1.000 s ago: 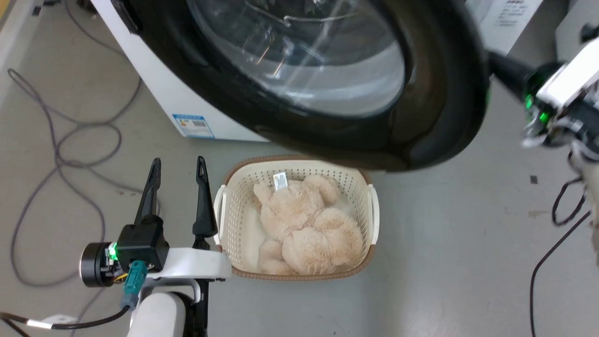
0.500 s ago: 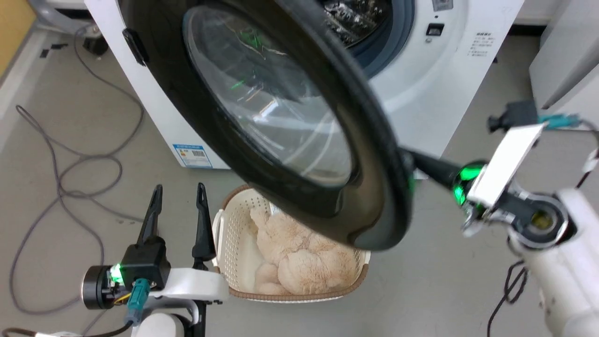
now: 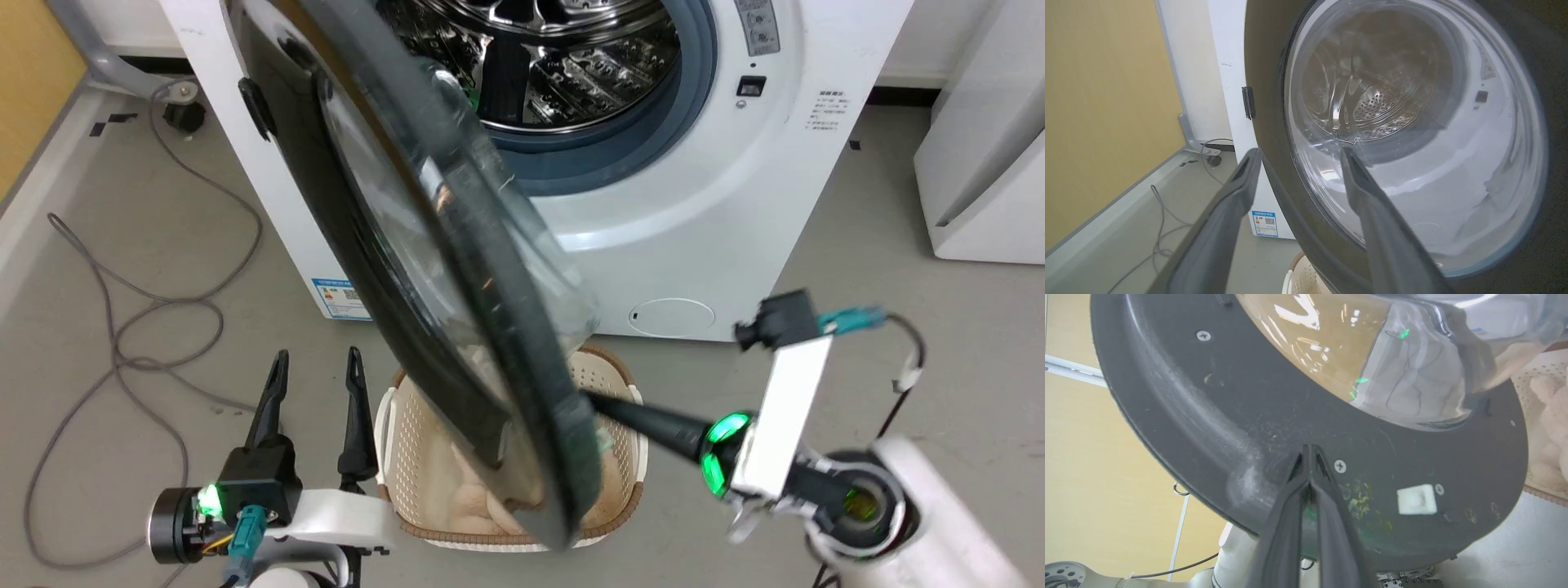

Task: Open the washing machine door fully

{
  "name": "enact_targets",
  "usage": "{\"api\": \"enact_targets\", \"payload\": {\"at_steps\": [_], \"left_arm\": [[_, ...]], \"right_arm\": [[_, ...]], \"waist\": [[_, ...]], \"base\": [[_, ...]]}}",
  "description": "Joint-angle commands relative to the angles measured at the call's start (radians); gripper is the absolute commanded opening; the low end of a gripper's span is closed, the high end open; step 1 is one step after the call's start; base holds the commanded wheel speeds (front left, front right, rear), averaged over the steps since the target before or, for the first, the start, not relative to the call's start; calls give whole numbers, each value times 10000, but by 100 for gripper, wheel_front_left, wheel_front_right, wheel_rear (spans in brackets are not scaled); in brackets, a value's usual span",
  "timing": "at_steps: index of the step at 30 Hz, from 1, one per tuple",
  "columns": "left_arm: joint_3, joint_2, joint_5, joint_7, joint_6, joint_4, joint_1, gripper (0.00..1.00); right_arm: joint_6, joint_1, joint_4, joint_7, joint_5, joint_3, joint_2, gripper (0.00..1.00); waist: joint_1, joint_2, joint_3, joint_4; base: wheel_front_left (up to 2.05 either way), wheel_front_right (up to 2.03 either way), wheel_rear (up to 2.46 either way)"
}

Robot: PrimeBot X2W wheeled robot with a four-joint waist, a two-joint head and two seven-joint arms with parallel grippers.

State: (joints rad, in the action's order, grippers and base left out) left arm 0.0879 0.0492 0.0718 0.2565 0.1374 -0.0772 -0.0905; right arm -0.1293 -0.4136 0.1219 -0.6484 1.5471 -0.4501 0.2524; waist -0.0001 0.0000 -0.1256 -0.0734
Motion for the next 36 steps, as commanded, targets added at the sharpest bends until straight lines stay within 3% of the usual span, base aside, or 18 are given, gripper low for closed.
{"api": "enact_targets", "payload": {"at_steps": [1, 13, 18, 23, 29, 33, 36], "left_arm": [[12, 10, -55, 53, -41, -57, 141, 100], [18, 10, -30, 53, -20, -134, 380, 100], [-62, 10, -20, 53, -8, -181, 497, 100], [-78, 10, 7, 53, -5, -196, 581, 100], [-170, 10, 11, 53, -18, -216, 653, 100], [-220, 10, 3, 53, -29, -202, 757, 100], [-276, 10, -15, 53, -59, -176, 787, 100]], "right_arm": [[-14, 310, -143, -19, 67, -163, -181, 0], [-14, 986, -617, 198, 17, -618, -567, 0], [-14, 928, -728, 1980, -721, 207, -690, 0], [-14, 732, -1011, 4777, -2320, 995, -500, 0], [-14, 951, -823, 7752, -4144, 1424, 237, 0], [-14, 1087, -386, 8848, -5954, 1779, 882, 0], [-14, 1238, -186, 9072, -8339, 2409, 1100, 0]], "waist": [[1, 0, 51, -3], [1, 0, 286, 105], [1, 0, 452, 281], [1, 0, 581, 390], [1, 0, 761, 544], [1, 0, 858, 646], [1, 0, 862, 698]], "base": [[0, 0, 0], [0, 0, 0], [0, 0, 0], [0, 0, 0], [0, 0, 0], [0, 0, 0], [0, 0, 0]]}}
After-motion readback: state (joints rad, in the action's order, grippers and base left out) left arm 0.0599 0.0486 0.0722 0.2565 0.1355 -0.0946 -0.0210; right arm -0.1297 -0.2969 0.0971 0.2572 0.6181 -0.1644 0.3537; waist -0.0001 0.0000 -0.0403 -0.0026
